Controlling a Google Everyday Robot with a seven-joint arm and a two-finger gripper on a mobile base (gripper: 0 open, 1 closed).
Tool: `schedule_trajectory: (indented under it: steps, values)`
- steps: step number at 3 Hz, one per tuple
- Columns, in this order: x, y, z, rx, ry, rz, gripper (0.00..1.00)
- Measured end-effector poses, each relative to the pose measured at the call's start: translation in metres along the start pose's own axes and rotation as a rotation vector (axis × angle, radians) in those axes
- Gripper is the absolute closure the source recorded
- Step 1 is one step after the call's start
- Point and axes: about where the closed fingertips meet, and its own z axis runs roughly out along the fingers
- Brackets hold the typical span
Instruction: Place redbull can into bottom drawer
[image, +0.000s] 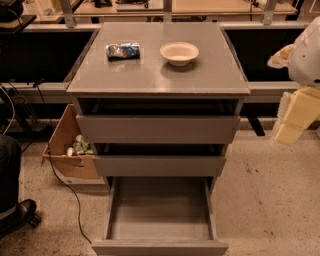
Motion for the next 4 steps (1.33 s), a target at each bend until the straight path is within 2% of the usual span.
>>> schedule_trajectory:
  steps: [1,2,3,4]
  values:
    - [-0.024,-0.038,0.014,0.049,-0.068,-0.035,0.00]
    - [-0.068,-0.086,0.030,0.096,-0.142,-0.089,0.00]
    - [-0.112,-0.125,0.053,0.116,-0.190,-0.124,0.00]
    - [-0.148,-0.159,0.078,0.121,-0.222,-0.115,0.00]
